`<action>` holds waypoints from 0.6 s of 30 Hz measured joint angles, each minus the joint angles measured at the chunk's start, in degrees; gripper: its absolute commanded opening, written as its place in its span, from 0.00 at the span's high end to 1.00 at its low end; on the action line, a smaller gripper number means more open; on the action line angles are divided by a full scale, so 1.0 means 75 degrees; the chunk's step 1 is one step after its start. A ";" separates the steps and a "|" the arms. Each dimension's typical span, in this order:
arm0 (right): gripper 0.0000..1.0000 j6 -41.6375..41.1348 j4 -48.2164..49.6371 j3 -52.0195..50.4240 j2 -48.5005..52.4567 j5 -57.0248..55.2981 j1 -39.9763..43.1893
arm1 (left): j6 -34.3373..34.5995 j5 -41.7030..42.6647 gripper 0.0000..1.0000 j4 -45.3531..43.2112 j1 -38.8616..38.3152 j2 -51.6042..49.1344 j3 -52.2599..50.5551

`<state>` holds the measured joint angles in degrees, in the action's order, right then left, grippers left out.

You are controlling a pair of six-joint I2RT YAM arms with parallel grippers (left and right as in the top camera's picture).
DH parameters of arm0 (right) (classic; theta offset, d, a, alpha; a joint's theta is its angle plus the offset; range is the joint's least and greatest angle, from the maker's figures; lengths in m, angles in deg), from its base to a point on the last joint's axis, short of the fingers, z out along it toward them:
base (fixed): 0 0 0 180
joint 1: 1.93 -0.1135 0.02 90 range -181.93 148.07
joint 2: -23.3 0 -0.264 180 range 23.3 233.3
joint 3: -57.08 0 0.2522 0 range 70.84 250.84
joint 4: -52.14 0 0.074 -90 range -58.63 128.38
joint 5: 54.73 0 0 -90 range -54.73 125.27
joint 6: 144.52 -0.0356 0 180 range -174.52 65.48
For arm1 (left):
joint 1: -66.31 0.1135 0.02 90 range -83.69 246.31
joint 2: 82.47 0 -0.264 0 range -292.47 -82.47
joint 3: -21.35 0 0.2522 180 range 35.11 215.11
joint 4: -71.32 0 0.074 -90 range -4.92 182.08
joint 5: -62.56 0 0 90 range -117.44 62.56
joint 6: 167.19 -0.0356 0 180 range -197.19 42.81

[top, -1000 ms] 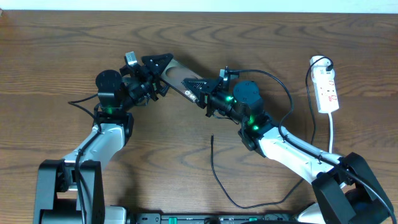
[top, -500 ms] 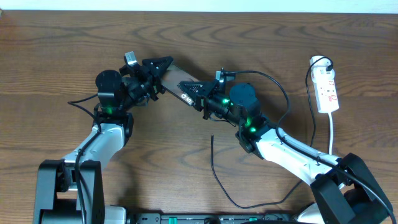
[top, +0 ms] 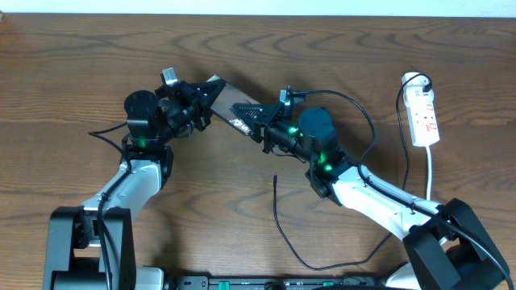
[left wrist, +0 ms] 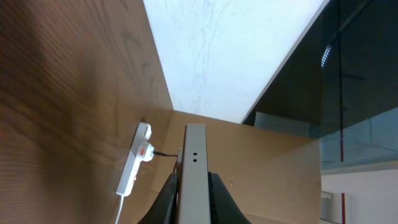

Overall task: Plug charger to phone and switch on socket
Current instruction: 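Hold the phone with both grippers and tilt it toward the right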

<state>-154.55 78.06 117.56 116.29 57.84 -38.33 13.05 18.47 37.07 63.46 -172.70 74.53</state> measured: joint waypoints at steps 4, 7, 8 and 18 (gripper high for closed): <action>0.94 0.0000 -0.0032 0.0000 0.0000 0.0000 0.0000 | 0.0000 -0.0003 0.92 0.0003 0.0000 0.0000 0.0000; 0.76 0.0000 -0.0192 0.0020 -0.0003 0.0009 0.0000 | -0.0029 0.0003 0.93 0.0006 0.0000 0.0000 0.0000; 0.66 -0.0012 -0.0242 0.0020 -0.0003 -0.0003 0.0000 | -0.0061 0.0003 0.93 0.0009 0.0000 0.0000 0.0000; 0.01 0.0268 -0.0236 0.0020 -0.0003 0.0052 0.0015 | -0.0259 -0.0003 0.92 0.0233 0.0020 0.0000 -0.0003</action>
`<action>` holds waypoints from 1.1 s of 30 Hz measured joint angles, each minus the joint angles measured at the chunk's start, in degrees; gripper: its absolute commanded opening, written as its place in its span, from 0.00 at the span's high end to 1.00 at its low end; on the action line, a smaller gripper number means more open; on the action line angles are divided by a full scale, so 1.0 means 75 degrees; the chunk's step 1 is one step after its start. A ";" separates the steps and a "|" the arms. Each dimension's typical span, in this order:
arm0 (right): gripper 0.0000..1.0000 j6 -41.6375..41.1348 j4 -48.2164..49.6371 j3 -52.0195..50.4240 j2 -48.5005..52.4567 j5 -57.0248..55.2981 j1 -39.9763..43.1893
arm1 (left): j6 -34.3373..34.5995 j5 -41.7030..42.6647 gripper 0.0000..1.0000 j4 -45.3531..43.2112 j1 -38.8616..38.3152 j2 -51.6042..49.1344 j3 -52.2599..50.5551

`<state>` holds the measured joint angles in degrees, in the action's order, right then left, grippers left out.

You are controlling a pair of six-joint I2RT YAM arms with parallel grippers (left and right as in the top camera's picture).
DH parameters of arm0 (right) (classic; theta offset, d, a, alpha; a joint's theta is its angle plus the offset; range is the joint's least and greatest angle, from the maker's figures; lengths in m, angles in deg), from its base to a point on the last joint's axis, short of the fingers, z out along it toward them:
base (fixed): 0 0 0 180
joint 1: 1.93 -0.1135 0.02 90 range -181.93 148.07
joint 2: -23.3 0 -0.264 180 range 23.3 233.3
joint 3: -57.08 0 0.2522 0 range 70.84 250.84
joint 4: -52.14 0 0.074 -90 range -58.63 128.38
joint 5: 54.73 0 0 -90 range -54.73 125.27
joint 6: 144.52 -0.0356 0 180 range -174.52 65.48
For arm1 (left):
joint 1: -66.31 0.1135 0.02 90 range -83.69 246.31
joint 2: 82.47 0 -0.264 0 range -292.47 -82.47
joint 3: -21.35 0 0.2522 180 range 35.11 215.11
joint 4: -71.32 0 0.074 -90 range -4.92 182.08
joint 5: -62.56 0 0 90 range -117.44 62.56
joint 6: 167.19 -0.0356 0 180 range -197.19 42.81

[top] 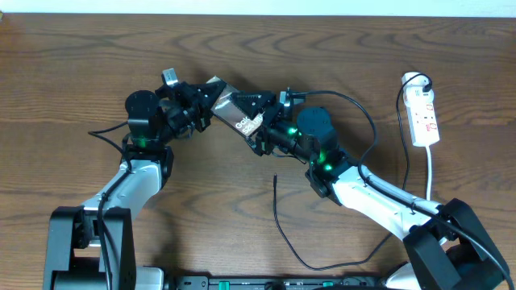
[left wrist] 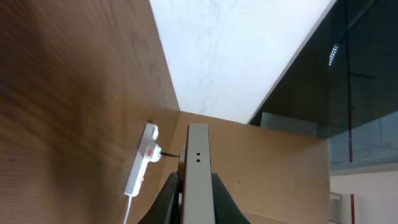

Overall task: Plug charger to phone and switch on socket
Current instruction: 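Hold the phone with both grippers and tilt it toward the right, then release the phone from the right gripper and move it to the cable's plug end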

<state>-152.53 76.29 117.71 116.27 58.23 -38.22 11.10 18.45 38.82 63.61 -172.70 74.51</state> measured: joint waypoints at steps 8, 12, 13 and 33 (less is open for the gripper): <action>0.12 0.0944 0.0038 0.0000 0.0000 0.0766 0.0525 | -0.0181 0.0323 0.93 -0.0061 0.0839 -0.0003 -0.0003; 0.11 0.1795 0.0070 0.0000 0.0000 0.1314 0.0930 | -0.0379 0.1102 0.93 -0.1233 0.1562 -0.0009 -0.0050; 0.10 0.2081 0.0105 0.0000 0.0000 0.1440 0.0988 | -0.0420 0.1364 0.93 -0.1641 0.1743 -0.0012 -0.0058; 0.01 0.7344 -0.9273 0.3902 0.0003 0.1708 0.1303 | -0.0548 0.4721 0.92 -0.3241 0.3585 -0.0003 -0.0058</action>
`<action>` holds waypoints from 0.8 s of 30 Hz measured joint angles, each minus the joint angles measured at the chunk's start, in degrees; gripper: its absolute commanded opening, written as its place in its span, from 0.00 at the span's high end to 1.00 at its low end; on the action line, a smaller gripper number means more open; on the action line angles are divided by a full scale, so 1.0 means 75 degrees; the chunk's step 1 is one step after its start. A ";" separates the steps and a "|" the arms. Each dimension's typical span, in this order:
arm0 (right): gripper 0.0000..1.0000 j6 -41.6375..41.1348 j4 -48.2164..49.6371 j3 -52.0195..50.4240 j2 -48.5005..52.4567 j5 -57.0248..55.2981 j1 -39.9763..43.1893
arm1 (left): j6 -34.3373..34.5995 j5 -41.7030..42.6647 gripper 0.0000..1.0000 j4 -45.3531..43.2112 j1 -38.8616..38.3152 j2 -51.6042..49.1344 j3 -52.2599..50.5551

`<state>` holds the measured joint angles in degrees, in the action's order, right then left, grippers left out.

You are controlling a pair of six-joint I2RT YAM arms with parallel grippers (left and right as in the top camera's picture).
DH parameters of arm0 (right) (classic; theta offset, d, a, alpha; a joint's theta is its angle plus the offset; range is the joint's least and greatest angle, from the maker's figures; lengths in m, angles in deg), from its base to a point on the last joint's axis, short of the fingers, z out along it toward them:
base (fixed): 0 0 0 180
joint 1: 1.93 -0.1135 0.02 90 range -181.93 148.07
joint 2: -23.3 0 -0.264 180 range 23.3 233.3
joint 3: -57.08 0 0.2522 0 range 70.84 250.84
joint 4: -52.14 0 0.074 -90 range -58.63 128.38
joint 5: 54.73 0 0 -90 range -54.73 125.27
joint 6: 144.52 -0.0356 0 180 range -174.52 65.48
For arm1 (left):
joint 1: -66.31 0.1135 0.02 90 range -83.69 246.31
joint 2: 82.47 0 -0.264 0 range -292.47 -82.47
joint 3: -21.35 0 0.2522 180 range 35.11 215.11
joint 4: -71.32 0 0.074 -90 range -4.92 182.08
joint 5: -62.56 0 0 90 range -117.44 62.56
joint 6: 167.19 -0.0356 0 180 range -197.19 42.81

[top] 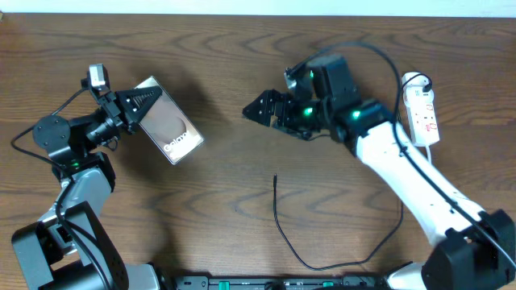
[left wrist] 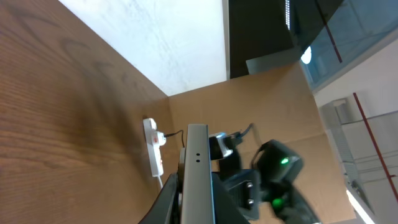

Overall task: Plug charger to phone and switch on socket
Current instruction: 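Release the phone from the right gripper and move it to the cable's plug end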

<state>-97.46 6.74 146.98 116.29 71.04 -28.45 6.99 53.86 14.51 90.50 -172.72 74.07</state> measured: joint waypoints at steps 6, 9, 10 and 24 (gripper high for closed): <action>0.01 0.0603 -0.2294 0.0895 -0.0020 -0.1186 -0.0012 | -0.0055 0.0099 0.93 -0.0003 0.0006 0.0000 0.0000; 0.01 0.0682 -0.3246 0.0889 0.0012 -0.1784 -0.0111 | -0.0061 0.0119 0.92 -0.0003 0.0006 0.0000 0.0000; 0.01 0.0676 -0.3439 0.0889 0.0023 -0.1944 -0.0160 | -0.0061 0.0125 0.93 0.0000 0.0006 0.0000 0.0000; 0.01 0.0644 -0.4022 0.0691 0.2361 -0.2818 -0.1227 | -0.0070 0.0157 0.93 -0.0003 0.0006 0.0000 0.0000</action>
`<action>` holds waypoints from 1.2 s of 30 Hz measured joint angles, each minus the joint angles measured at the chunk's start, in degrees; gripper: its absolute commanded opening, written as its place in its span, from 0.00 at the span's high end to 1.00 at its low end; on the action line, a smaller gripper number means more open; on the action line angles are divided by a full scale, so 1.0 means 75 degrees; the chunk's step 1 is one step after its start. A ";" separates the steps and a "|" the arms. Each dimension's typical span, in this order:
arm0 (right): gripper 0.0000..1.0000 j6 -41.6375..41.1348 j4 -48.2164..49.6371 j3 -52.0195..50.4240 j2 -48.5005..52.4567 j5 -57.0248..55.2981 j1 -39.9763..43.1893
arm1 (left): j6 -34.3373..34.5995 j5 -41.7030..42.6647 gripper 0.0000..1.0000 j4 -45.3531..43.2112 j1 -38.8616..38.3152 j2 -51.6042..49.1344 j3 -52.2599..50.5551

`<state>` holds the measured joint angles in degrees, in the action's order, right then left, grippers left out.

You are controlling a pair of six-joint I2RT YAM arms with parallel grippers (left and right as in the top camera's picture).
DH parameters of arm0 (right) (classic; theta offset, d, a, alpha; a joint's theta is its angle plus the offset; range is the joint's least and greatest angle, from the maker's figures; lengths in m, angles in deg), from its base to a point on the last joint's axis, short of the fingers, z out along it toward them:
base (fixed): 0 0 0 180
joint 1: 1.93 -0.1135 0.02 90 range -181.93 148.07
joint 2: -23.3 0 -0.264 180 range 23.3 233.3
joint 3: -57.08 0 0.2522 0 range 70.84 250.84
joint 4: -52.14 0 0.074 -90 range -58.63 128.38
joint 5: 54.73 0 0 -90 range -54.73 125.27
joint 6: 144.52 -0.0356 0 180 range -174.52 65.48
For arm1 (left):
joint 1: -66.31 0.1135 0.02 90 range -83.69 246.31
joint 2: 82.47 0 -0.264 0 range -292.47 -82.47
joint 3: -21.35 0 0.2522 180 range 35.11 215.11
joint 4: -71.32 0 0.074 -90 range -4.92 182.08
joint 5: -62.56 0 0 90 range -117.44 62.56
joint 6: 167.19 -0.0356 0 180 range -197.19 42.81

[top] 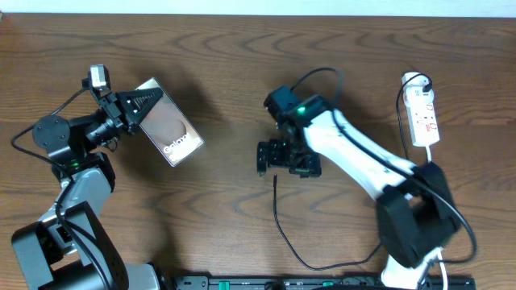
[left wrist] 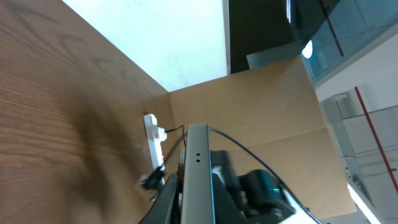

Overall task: Plug charger to phone and switch on socket
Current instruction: 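Release the phone from the right gripper and move it to the cable's plug end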

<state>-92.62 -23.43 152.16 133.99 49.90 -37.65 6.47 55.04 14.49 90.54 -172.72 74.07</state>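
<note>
The phone, screen up and tilted, is held off the table at the far left, with my left gripper shut on its end. In the left wrist view only the phone's thin edge shows between the fingers. The black charger cable lies on the table, and its free end points up the middle. My right gripper hangs just above that end, its jaws apparently open and nothing in them. The white power strip lies at the right edge, a plug in its top socket.
The cable runs in a loop toward the front edge, then up the right side to the strip. My right arm crosses the table's middle. Bare wood lies between the phone and the cable end.
My right gripper has moved down and a little left, from the table's upper middle to just above the cable's free end. The left gripper and phone have not moved.
At first both grippers met at the phone in the middle of the table, the left one shut on it. Later the left gripper held it at the far left, and the right gripper had drawn back open. Now the right gripper is over the cable end.
</note>
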 measured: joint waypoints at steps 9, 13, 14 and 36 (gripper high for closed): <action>0.19 -0.0050 0.0064 -0.0023 0.0621 0.0044 -0.0102 | -0.0160 0.0020 0.92 0.0000 0.0000 0.0000 0.0000; 0.20 -0.0213 0.0312 -0.0023 0.0621 -0.0006 -0.0248 | -0.0160 0.0020 0.93 0.0000 0.0000 0.0000 0.0000; 0.20 -0.0251 0.0329 -0.0023 0.0621 -0.0038 -0.0289 | -0.0160 0.0020 0.92 0.0000 0.0000 0.0000 0.0000; 0.21 -0.0493 0.0402 -0.0023 0.0769 -0.0560 -0.0522 | -0.0163 0.0050 0.93 0.0000 0.0000 0.0000 0.0000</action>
<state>-96.32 -20.41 151.98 139.76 45.71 -41.57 5.25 55.41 14.49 90.54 -172.72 74.07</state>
